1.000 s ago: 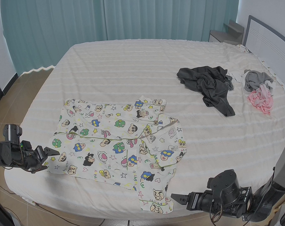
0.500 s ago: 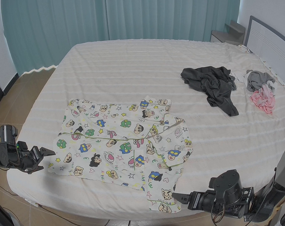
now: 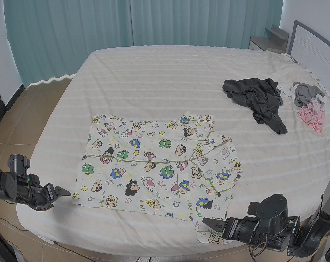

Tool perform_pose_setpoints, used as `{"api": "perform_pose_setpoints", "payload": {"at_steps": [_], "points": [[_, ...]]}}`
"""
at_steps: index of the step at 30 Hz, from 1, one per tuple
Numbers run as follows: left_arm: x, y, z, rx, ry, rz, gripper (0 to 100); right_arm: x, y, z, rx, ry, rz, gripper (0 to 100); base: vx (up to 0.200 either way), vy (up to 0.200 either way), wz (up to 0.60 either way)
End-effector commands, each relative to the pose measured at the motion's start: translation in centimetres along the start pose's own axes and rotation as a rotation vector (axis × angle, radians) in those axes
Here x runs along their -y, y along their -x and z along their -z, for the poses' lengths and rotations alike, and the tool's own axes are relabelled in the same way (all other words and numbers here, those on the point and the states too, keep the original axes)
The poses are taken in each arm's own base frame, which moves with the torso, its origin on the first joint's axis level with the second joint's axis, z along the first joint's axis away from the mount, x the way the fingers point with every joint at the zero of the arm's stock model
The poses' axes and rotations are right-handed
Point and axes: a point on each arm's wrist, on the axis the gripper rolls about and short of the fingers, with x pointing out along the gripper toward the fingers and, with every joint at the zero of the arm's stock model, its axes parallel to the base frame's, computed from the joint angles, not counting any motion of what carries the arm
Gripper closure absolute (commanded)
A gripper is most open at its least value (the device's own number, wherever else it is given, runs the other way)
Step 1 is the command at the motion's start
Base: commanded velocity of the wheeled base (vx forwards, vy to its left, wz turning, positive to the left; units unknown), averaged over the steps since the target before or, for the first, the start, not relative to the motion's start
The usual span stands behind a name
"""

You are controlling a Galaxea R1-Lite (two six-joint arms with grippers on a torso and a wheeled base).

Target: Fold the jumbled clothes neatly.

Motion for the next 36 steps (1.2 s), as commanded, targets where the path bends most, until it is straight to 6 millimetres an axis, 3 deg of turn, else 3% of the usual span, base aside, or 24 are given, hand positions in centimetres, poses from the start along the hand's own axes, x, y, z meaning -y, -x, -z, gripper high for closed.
{"api": "perform_pose_setpoints", "payload": {"at_steps": [1, 11, 20, 21, 36], "points": [[1.0, -3.7, 1.3, -0.095, -0.034, -0.082, 0, 0.6, 0.2, -0.2, 0.020, -0.015, 0.000, 0, 0.000, 0.000, 0.00], [4.7, -8.1, 1.1, -0.047, -0.048, -0.150, 0, 0.8, 0.4, -0.1, 0.023, -0.015, -0.003, 0, 0.000, 0.000, 0.00], [5.0, -8.4, 0.9, -0.033, -0.056, -0.159, 0, 1.0, 0.5, 0.1, 0.016, -0.013, 0.006, 0, 0.000, 0.000, 0.00], [5.0, -8.4, 0.9, -0.033, -0.056, -0.159, 100, 1.0, 0.5, 0.1, 0.016, -0.013, 0.006, 0, 0.000, 0.000, 0.00], [3.9, -7.1, 1.8, -0.032, -0.039, -0.228, 100, 3.0, -0.5, 0.7, -0.026, 0.003, 0.117, 0, 0.000, 0.000, 0.00]]}}
